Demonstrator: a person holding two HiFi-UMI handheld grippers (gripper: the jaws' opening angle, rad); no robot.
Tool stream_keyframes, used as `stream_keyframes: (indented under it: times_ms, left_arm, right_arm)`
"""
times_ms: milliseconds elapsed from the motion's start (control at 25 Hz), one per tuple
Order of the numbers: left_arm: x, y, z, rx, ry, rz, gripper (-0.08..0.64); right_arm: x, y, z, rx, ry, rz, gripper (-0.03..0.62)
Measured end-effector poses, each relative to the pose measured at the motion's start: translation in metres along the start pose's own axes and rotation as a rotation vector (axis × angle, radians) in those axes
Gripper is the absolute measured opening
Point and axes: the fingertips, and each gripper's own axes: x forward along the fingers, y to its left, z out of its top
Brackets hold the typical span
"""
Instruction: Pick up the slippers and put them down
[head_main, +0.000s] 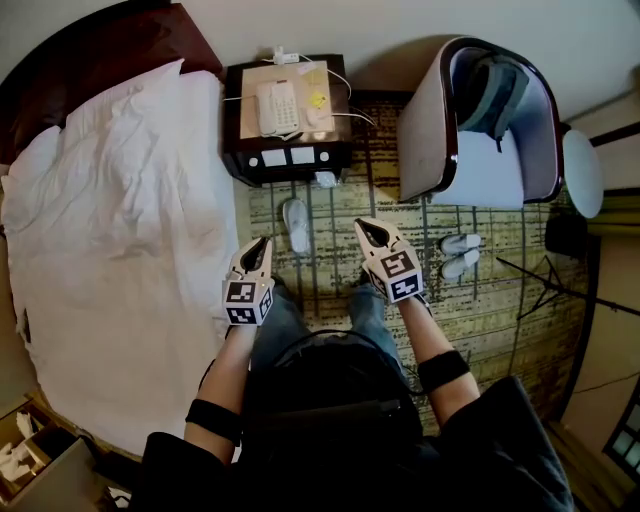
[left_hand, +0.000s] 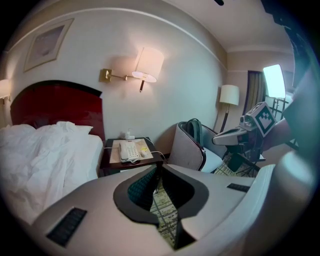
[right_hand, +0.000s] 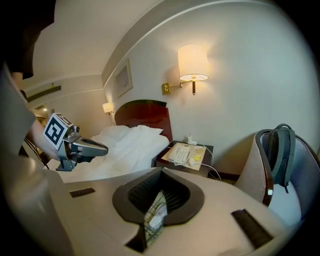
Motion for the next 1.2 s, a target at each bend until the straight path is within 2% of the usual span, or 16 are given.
stream_keyframes:
  times_ms: [240,440,640,840,1040,1200]
  left_arm:
    - [0.041,0.01,-0.044,-0.042,0.113,-0.046,0.143]
    - [0.077,0.012,-0.103,-0.123,0.227,-0.077,0.269]
    - [0.126,0.026,-0.171,-0.186,0.308,-0.056,0.344]
    - [0.184,0.037,-0.268,-0.25,0.389,-0.015,0.41]
    - [0.248,0.046,-0.373,-0.265,0.459,0.003,0.472]
    - [0.302,0.057,-0.458,-0.286,0.507,0.038,0.495]
  right_arm:
    - [0.053,-0.001,-0.028,0.018,0.055,0.0,0.002]
    - [0.092,0.01,-0.057,0.039,0.098,0.013,0.002]
    - [0.15,0.01,-0.101,0.042,0.135,0.023,0.002]
    - [0.21,-0.003,-0.178,0.063,0.177,0.002,0.002]
    - [0.273,-0.019,-0.274,0.082,0.22,-0.005,0.002]
    - [0.322,-0.033,-0.35,0.094,0.24,-0.015,0.002]
